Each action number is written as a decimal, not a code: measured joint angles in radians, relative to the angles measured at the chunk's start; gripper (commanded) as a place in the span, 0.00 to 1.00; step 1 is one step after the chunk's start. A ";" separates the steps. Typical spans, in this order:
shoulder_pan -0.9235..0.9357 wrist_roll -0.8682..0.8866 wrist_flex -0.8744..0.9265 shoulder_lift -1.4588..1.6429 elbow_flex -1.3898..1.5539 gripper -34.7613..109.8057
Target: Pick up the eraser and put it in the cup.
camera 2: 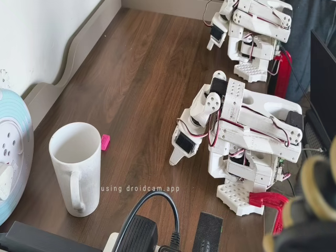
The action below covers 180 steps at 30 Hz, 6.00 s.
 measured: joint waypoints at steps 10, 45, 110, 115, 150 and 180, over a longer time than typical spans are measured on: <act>0.000 0.000 0.000 0.000 0.000 0.26; -0.038 0.000 0.000 0.000 0.000 0.28; 0.055 1.330 -0.078 -2.148 -1.770 0.36; 0.072 1.330 -0.089 -2.183 -1.772 0.34; -0.279 0.916 0.031 -1.497 -1.904 0.24; -0.397 0.477 -0.104 -1.951 -1.913 0.24</act>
